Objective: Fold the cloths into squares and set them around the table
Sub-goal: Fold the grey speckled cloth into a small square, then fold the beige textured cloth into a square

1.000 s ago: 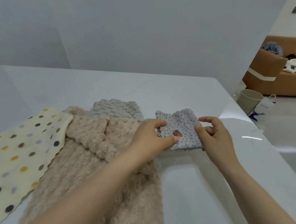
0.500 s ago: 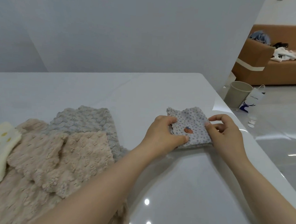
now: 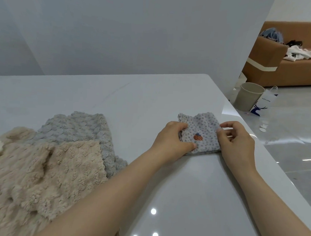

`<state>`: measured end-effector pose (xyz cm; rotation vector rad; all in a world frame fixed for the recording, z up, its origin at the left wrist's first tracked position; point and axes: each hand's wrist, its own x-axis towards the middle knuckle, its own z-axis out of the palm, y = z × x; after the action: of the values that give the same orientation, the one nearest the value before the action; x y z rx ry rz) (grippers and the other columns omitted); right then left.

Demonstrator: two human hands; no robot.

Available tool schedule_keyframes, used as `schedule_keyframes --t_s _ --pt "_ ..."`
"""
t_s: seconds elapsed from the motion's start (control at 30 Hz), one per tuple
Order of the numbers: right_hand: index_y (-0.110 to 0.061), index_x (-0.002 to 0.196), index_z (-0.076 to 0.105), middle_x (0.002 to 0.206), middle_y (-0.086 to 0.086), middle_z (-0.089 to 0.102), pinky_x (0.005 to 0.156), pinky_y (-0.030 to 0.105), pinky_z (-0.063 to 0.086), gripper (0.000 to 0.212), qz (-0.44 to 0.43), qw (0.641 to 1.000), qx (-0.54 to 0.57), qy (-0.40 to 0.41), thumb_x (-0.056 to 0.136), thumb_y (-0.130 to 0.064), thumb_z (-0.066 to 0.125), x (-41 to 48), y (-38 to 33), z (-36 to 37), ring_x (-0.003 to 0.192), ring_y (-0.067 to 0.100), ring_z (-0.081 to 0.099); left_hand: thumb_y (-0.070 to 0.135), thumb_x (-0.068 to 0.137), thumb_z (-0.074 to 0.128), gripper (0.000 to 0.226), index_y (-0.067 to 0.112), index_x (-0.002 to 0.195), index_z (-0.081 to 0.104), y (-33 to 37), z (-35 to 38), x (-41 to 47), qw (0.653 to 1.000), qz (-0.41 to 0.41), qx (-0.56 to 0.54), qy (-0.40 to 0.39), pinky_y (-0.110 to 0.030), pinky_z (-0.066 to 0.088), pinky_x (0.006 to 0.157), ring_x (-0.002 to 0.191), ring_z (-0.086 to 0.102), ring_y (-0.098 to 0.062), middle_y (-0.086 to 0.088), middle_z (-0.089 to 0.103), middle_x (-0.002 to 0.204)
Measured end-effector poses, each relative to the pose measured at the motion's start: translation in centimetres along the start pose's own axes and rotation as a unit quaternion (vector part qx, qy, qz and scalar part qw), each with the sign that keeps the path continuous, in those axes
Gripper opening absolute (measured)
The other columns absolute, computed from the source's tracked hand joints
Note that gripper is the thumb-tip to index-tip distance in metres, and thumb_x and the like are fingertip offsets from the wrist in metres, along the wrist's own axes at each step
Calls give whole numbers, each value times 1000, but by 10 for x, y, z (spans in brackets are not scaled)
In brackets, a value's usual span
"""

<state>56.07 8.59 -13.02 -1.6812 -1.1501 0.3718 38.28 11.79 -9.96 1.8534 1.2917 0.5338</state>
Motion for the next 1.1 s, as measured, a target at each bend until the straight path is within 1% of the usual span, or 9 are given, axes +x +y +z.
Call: schedule_keyframes --t_s 0.13,0.23,0.33,0.43,0.5,0.67,0.77,0.93,1.1 --pt "-19 105 62 89 -3 64 70 23 45 13 -4 1000 -18 21 94 -23 58 -1 -2 0 78 12 59 37 78 71 72 23 141 39 0 2 0 1000 -20 -16 -3 -40 51 94 114 54 -19 2 33 139" --pt "-14 116 62 105 0 64 82 29 44 24 -14 999 -39 26 94 -21 56 -6 -3 -1 93 19 60 36 78 71 66 24 137 43 -2 -2 -8 998 -27 -47 31 -41 52 92 106 61 -25 3 32 138" --pt "-13 118 61 115 5 61 89 35 45 26 -37 996 -82 19 94 -20 56 -13 -8 -3 105 21 55 33 81 70 57 25 132 48 -1 -11 -23 997 -19 -54 53 -34 54 87 104 63 -22 2 35 138" --pt "-15 114 63 111 3 60 85 32 43 22 -49 995 -82 9 93 -16 55 -25 -20 -6 103 20 54 33 83 67 46 27 126 52 3 -22 -45 996 -5 -69 61 -14 49 59 85 66 -11 7 42 134" --pt "-15 111 63 107 -1 59 83 29 41 21 -59 996 -71 -6 92 -12 56 -36 -30 -7 101 19 55 32 84 66 40 28 123 54 3 -29 -62 995 7 -74 67 -8 45 54 81 64 -2 11 49 130" --pt "-19 107 65 107 -8 64 70 9 40 18 -94 993 -45 -59 91 -16 57 -76 -62 4 96 10 57 31 84 66 33 31 116 59 -6 -47 -117 991 12 -86 102 -5 44 56 80 61 8 21 56 119" --pt "-22 108 66 106 -11 64 71 7 39 19 -105 990 -29 -89 90 -17 59 -105 -85 17 95 2 57 29 83 67 27 33 109 61 -18 -60 -151 986 -2 -110 128 -6 44 59 77 60 10 20 60 108" --pt "-25 108 65 106 -18 64 75 2 38 20 -137 980 -18 -141 90 -18 59 -155 -118 39 97 -5 56 25 81 70 25 33 104 65 -44 -83 -202 975 -26 -134 174 -18 53 66 80 64 0 17 67 97" --pt "-27 105 65 104 -19 64 78 3 38 18 -163 969 -6 -184 90 -20 60 -198 -145 56 97 -4 56 26 80 72 25 36 101 65 -70 -107 -247 972 -37 -119 201 -17 53 68 80 64 -1 17 68 93"
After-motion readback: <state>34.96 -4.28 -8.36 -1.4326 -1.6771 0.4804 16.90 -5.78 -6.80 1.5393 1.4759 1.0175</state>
